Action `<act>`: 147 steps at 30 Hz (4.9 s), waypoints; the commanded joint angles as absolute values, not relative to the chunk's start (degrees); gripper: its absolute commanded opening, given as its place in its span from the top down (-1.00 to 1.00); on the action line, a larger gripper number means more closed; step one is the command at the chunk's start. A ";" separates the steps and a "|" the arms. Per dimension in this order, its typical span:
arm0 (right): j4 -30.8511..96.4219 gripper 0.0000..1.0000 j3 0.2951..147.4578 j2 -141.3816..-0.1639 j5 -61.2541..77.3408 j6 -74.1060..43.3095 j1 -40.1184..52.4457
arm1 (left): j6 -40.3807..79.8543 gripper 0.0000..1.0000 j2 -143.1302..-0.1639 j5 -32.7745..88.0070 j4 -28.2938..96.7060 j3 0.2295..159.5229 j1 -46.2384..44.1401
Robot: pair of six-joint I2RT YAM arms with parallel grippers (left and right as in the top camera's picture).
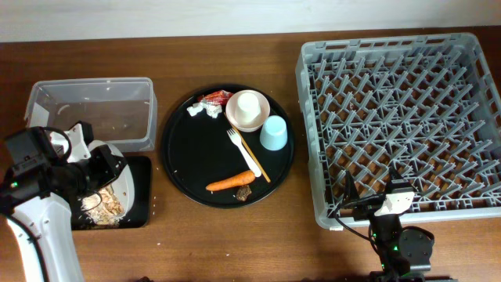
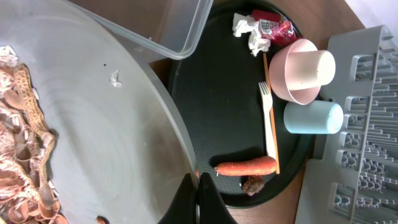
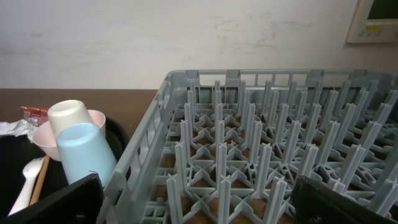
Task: Sort waste into correct bins and load items into the dishwasher rack
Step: 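Tilt the plate to dump rice and shells onto the black tray, then return the plate to the round tray and reach for the carrot, then grasp the carrot with the left gripper and drop it on the black tray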
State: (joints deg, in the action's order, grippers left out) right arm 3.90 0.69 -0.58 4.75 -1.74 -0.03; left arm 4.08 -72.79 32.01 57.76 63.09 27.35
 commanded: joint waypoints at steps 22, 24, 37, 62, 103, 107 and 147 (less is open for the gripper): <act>4.14 -0.98 0.32 -0.21 4.27 -2.22 -0.40 | 0.67 1.00 -71.72 50.59 49.45 62.98 38.33; 4.14 -0.97 0.32 -0.21 4.27 -2.22 -0.40 | 1.48 0.99 -71.83 48.90 51.27 62.98 38.48; 4.14 -0.98 0.32 -0.21 4.27 -2.22 -0.40 | -0.05 0.99 -72.01 50.30 50.92 62.92 43.31; 4.14 -0.97 0.32 -0.21 4.27 -2.22 -0.40 | 9.67 1.00 -64.42 44.23 52.62 65.78 38.33; 4.14 -0.97 0.32 -0.21 4.27 -2.22 -0.40 | -2.31 0.16 -98.50 -3.62 60.75 80.60 -31.51; 4.14 -0.97 0.32 -0.21 4.27 -2.22 -0.40 | -13.76 0.20 -98.50 -2.63 64.03 79.81 -31.62; 4.14 -0.97 0.32 -0.21 4.27 -2.22 -0.40 | -37.71 0.89 -96.75 0.34 36.03 59.77 -30.00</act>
